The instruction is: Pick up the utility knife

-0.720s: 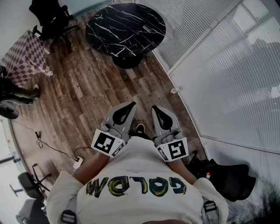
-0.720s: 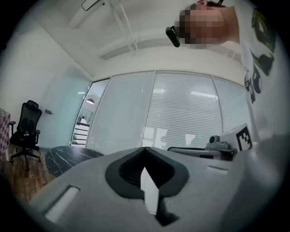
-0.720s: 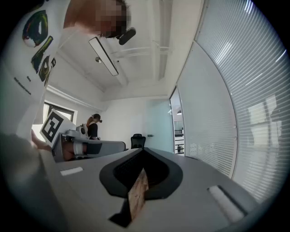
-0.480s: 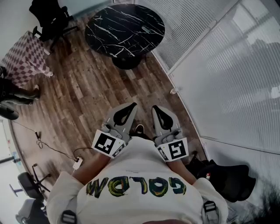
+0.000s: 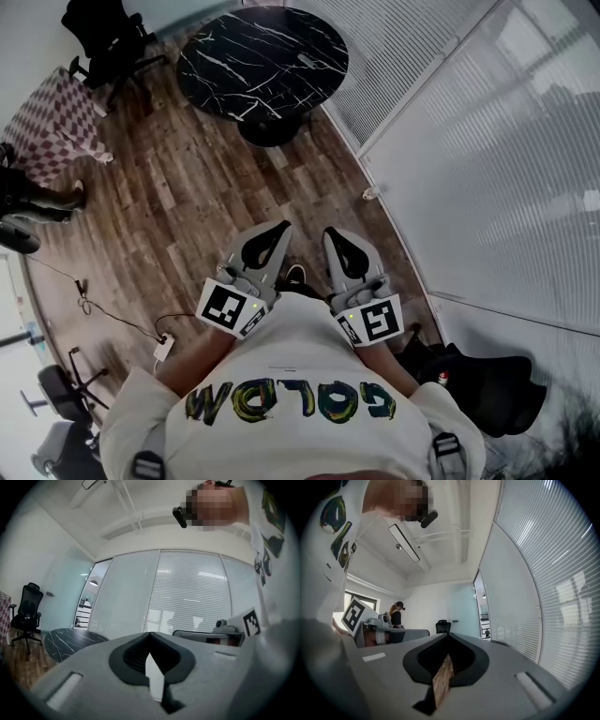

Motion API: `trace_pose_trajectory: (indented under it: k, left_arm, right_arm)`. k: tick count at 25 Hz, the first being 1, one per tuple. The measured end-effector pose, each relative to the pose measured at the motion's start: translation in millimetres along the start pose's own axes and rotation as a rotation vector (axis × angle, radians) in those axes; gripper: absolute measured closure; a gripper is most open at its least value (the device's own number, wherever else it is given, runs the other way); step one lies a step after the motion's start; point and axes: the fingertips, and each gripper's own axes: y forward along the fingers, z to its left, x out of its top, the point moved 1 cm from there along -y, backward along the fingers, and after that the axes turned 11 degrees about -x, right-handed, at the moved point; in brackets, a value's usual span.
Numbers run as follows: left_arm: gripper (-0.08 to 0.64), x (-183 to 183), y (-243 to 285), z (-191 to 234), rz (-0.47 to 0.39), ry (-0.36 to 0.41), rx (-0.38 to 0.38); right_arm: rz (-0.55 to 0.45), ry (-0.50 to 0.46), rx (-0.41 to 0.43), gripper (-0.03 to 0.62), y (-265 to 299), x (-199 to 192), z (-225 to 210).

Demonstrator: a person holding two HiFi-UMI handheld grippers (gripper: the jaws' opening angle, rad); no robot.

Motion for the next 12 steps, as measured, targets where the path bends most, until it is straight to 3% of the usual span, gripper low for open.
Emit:
trace_pose_trajectory:
  k: [12]
  left_arm:
    - [0.558, -15.6, 42.3, -34.3, 0.014, -0.007, -0.003]
  right_arm:
    - [0.004, 0.027, 0.01, 0.591, -23.3, -7.0, -42.6]
